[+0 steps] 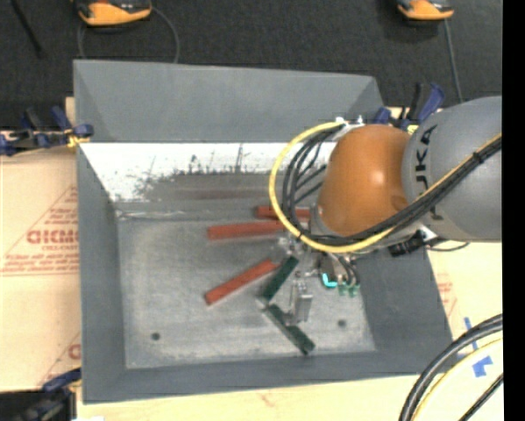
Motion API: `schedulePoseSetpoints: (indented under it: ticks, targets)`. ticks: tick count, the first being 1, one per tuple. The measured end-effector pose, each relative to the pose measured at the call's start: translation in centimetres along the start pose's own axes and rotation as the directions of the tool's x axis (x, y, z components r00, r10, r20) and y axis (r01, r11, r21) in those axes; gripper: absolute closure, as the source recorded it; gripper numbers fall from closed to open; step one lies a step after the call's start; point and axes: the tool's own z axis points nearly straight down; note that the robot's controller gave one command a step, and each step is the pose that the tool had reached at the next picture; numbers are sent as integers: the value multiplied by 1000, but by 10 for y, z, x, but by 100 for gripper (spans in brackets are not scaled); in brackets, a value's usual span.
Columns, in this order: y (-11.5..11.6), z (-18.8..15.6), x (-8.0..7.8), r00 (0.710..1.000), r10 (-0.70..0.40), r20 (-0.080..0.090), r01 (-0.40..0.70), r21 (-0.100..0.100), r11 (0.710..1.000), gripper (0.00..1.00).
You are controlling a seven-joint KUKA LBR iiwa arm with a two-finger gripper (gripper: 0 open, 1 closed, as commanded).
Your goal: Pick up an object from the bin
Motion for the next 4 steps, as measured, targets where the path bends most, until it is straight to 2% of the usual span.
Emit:
schedulePoseSetpoints:
  ticks: [1,2,3,4]
  targets:
    - [36,87,-57,978,-207,7,207,1,978,0]
    - [15,53,-40,984,-179,7,179,1,984,0]
    - [46,54,-45,966,-260,9,260,2,966,0]
    - [43,86,-32,1000,21,4,-21,-1,1000,0]
